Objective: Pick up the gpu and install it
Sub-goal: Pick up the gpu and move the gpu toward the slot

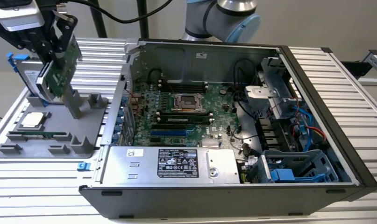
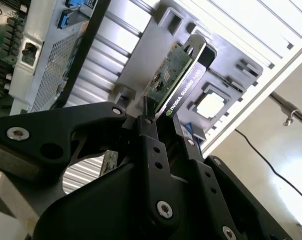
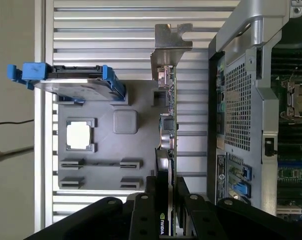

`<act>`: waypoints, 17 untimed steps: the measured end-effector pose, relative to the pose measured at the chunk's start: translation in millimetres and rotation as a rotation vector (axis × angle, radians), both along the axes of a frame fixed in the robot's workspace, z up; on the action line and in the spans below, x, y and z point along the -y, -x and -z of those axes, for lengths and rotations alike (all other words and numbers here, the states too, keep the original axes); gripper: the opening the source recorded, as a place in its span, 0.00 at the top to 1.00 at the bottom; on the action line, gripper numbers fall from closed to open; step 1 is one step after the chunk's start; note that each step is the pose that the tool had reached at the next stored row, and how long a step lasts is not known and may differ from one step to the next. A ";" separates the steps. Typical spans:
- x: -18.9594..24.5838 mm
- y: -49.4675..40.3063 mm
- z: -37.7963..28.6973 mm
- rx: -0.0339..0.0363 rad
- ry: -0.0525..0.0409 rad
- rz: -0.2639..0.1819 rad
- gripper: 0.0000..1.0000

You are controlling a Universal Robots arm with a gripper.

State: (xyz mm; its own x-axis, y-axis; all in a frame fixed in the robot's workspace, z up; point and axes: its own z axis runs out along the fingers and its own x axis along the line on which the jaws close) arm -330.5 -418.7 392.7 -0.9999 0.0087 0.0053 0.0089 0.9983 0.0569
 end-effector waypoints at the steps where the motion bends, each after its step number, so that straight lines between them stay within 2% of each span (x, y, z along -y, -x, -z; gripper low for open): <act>1: 0.0 0.0 -0.8 0.0001 0.0000 0.000 1.00; 17: 0.0 0.0 -15.4 0.0001 0.0000 0.000 1.00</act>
State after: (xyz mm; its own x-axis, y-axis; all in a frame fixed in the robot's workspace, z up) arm -330.5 -418.7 408.0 -0.9999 0.0087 0.0052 0.0089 0.9983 0.0570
